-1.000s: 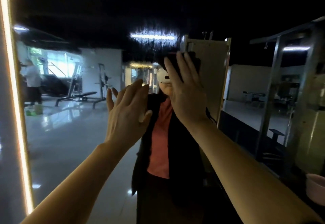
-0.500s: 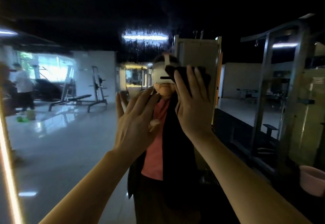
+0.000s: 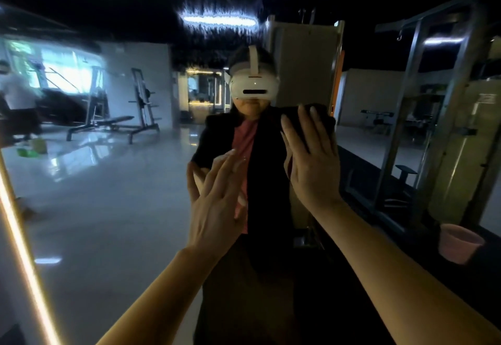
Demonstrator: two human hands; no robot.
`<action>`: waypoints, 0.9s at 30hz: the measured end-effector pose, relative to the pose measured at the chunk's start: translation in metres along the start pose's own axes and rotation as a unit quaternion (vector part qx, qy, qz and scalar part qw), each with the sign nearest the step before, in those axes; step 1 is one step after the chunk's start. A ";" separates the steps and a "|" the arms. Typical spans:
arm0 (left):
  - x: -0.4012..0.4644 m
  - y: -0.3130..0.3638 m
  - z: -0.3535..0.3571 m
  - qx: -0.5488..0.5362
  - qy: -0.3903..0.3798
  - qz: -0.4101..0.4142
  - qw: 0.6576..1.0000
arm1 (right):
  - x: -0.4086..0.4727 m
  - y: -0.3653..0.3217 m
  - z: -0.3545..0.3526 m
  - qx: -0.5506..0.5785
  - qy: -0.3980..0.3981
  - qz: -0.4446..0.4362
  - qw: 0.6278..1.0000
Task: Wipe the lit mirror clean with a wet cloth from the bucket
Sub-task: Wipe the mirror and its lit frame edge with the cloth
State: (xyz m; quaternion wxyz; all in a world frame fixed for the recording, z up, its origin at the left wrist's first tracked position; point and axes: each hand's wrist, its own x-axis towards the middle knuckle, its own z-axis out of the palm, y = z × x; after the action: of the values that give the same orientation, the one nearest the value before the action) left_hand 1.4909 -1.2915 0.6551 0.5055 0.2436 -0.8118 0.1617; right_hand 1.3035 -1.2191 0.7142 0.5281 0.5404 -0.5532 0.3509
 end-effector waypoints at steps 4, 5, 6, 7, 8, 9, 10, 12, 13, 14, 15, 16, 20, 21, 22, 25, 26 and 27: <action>-0.038 -0.002 0.007 -0.012 -0.040 -0.028 0.999 | -0.118 -0.009 0.008 -0.031 -0.116 -0.127 0.985; -0.045 0.000 0.008 -0.021 -0.054 -0.032 0.998 | -0.140 -0.008 0.005 -0.043 -0.152 -0.165 0.974; -0.049 0.002 0.010 -0.030 -0.068 -0.032 0.997 | -0.152 -0.005 0.000 -0.053 -0.183 -0.197 0.962; -0.053 0.006 0.011 -0.036 -0.083 -0.031 0.995 | -0.153 -0.001 -0.006 -0.060 -0.205 -0.219 0.952; -0.054 0.010 0.011 -0.038 -0.095 -0.030 0.994 | -0.145 0.003 -0.011 -0.068 -0.214 -0.232 0.946; -0.052 0.015 0.011 -0.039 -0.103 -0.031 0.993 | -0.131 0.008 -0.016 -0.075 -0.214 -0.231 0.946; -0.050 0.021 0.010 -0.041 -0.111 -0.037 0.992 | -0.113 0.012 -0.020 -0.077 -0.206 -0.210 0.953; -0.045 0.032 0.007 -0.040 -0.126 -0.065 0.989 | -0.079 0.018 -0.024 -0.083 -0.174 -0.134 0.972; -0.044 0.037 0.007 -0.035 -0.128 -0.081 0.988 | -0.068 0.020 -0.025 -0.084 -0.151 -0.096 0.980; -0.045 0.043 0.008 -0.030 -0.128 -0.097 0.987 | -0.063 0.019 -0.024 -0.075 -0.133 -0.069 0.986; -0.046 0.048 0.010 -0.024 -0.126 -0.113 0.985 | -0.067 0.017 -0.021 -0.054 -0.123 -0.060 0.989; -0.050 0.053 0.014 -0.018 -0.124 -0.129 0.984 | -0.077 0.016 -0.017 -0.029 -0.120 -0.074 0.990; -0.064 0.075 0.027 -0.005 -0.114 -0.180 0.977 | -0.162 0.042 -0.013 0.005 -0.217 -0.326 0.920; -0.064 0.080 0.029 -0.006 -0.108 -0.198 0.974 | -0.170 0.055 -0.016 0.000 -0.241 -0.378 0.894; -0.063 0.086 0.032 -0.007 -0.101 -0.216 0.971 | -0.168 0.065 -0.020 -0.003 -0.253 -0.403 0.880; -0.054 0.105 0.035 -0.007 -0.079 -0.243 0.967 | -0.116 0.076 -0.027 -0.007 -0.195 -0.347 0.917; -0.050 0.111 0.036 -0.004 -0.076 -0.249 0.966 | -0.089 0.077 -0.029 0.004 -0.159 -0.284 0.945; -0.047 0.118 0.037 -0.005 -0.077 -0.258 0.963 | -0.065 0.079 -0.031 0.013 -0.130 -0.222 0.966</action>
State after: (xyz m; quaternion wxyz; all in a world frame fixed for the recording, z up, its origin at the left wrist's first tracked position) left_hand 1.4152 -1.2016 0.5949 0.4670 0.4541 -0.7587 0.0018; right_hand 1.2246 -1.1616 0.6723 0.5094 0.6973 -0.4785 0.1593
